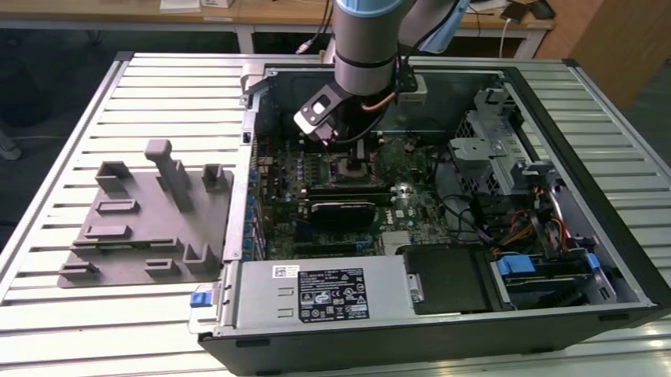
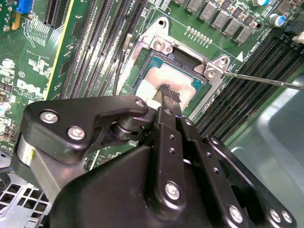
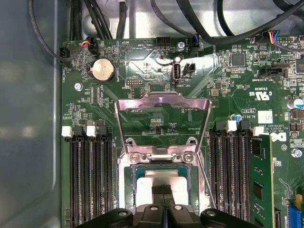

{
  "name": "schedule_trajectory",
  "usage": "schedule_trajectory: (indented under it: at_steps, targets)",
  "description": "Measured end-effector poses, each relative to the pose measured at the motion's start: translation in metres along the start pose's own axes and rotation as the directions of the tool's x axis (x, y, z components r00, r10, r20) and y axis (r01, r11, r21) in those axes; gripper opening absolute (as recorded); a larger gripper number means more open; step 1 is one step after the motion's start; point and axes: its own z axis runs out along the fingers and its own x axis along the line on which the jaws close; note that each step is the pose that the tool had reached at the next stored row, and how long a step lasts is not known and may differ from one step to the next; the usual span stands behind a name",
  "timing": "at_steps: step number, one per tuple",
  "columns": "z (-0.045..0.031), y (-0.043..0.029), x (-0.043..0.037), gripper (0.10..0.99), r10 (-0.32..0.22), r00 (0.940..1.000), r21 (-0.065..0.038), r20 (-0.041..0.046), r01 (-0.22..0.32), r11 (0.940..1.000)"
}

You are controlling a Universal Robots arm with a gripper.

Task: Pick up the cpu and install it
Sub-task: 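Place the cpu into insertion slot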

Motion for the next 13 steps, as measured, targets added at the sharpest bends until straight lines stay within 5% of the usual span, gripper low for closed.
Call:
schedule_trajectory:
  at_steps: [13]
  targets:
    - [0.0017, 0.0000, 0.0001, 0.106, 0.000, 1.0000, 0.000, -0.0007, 0.000, 1.0000]
